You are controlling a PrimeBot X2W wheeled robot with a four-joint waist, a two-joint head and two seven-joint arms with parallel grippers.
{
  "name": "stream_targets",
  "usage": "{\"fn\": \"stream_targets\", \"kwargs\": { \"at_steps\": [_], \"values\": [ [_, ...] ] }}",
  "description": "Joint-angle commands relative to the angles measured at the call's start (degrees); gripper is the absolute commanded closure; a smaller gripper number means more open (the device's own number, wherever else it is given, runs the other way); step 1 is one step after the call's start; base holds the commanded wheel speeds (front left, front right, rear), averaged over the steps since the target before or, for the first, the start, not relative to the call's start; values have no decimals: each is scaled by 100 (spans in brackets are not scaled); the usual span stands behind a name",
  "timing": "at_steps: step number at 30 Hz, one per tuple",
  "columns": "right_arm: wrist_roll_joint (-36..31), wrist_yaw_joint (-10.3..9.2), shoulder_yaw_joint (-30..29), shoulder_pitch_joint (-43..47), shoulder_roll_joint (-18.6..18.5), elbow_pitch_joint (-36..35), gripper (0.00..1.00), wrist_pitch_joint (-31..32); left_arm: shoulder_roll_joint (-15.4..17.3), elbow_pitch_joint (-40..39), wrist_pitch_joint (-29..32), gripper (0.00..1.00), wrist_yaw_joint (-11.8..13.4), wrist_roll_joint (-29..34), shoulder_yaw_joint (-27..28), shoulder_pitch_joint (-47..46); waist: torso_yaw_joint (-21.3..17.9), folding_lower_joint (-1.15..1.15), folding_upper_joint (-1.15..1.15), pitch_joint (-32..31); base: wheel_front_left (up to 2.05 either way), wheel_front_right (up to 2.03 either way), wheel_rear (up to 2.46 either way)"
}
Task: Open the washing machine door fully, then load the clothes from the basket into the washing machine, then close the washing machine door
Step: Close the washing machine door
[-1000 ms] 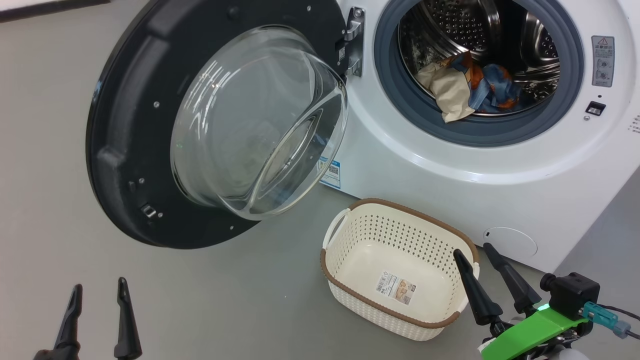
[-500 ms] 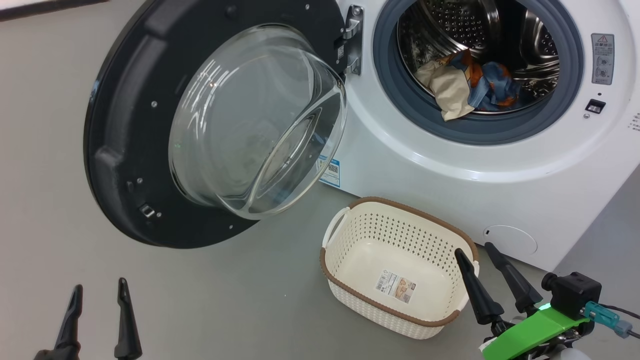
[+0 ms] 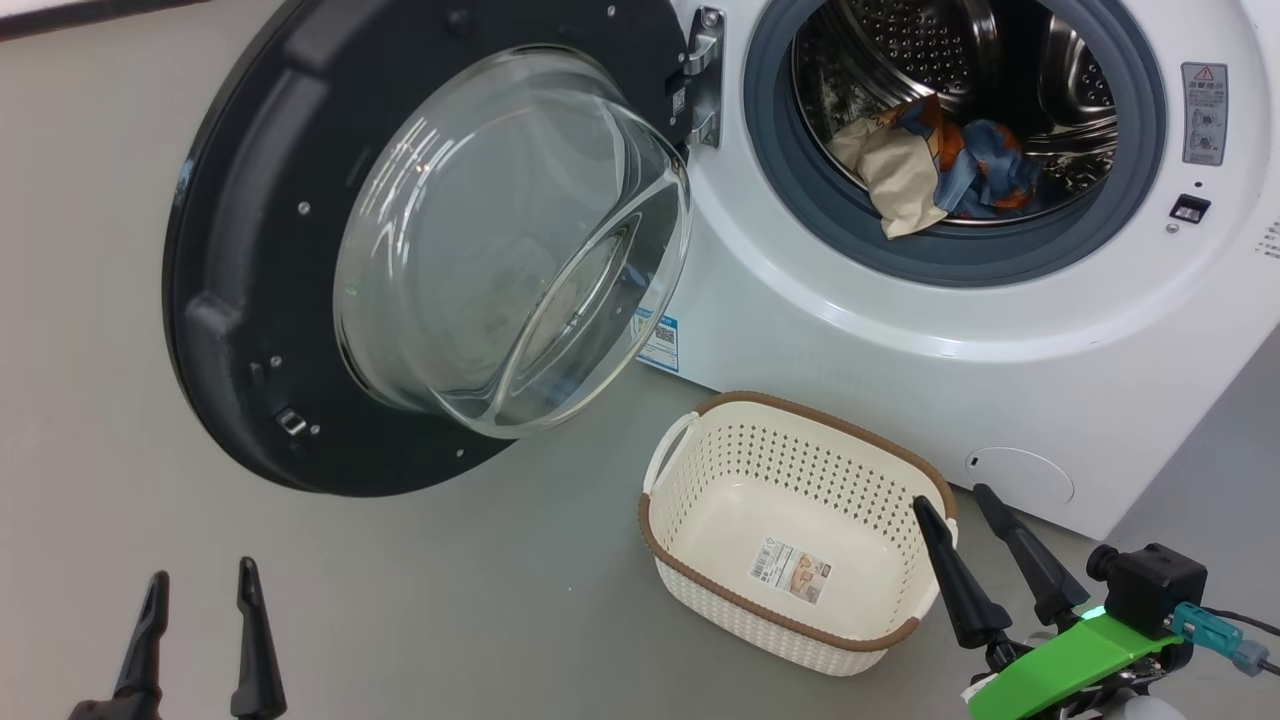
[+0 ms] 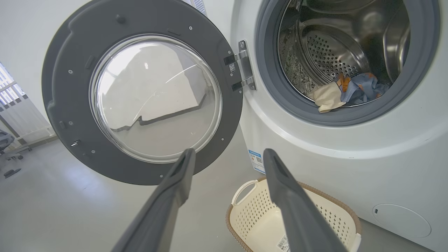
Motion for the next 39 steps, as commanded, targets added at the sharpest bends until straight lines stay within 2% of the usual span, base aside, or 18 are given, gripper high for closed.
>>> {"fn": "stream_targets", "kwargs": {
  "at_steps": [1,2,4,5,6,7,16,21,25,31,35,36,39],
  "values": [
    [63,9,66,-104,-78,-141,0,-26,51,-125,-28,1,-33,-17,175,-189,-1,0,0,2,0,0,0],
    [61,9,63,-100,-78,-143,0,-26,59,-131,-28,15,-42,-21,175,-209,-1,0,0,3,0,0,0],
    [57,9,51,-92,-76,-147,0,-26,73,-145,-28,58,-74,-56,184,-253,-3,0,0,4,0,0,0],
    [56,9,44,-87,-74,-150,0,-26,85,-145,-28,71,-91,-79,191,-278,-4,0,0,4,0,0,0],
    [56,9,38,-82,-74,-153,0,-26,105,-144,-28,97,-109,-100,201,-305,-6,0,0,4,0,0,0],
    [56,9,32,-78,-73,-155,0,-26,136,-150,-28,100,-129,-117,211,-342,-7,0,0,5,0,0,0],
    [44,9,42,-68,-38,-167,0,-26,758,-576,316,100,-267,-161,413,-1185,-48,0,0,0,0,0,0],
    [71,9,75,-107,-69,-159,0,-26,971,-868,813,100,-344,-707,735,-1875,-173,0,0,53,0,0,0],
    [74,9,88,-148,-99,-165,0,-26,1209,-814,1230,100,-396,-1154,992,-2469,-306,0,0,122,0,0,0],
    [75,9,121,-190,-110,-165,0,-26,1320,-95,2032,100,-362,-2329,1578,-3336,-538,0,0,200,0,0,0],
    [68,9,134,-243,-97,-165,0,-26,1542,847,2802,100,-167,-3213,2107,-3958,-785,0,0,288,0,0,0],
    [70,9,132,-257,-97,-164,0,-26,1697,1305,3096,100,-33,-3570,2383,-4251,-903,0,0,336,0,0,0],
    [79,9,133,-293,-106,-156,0,-26,1907,1967,3461,100,119,-3978,2684,-4607,-1057,0,0,384,0,0,0]
  ]
}}
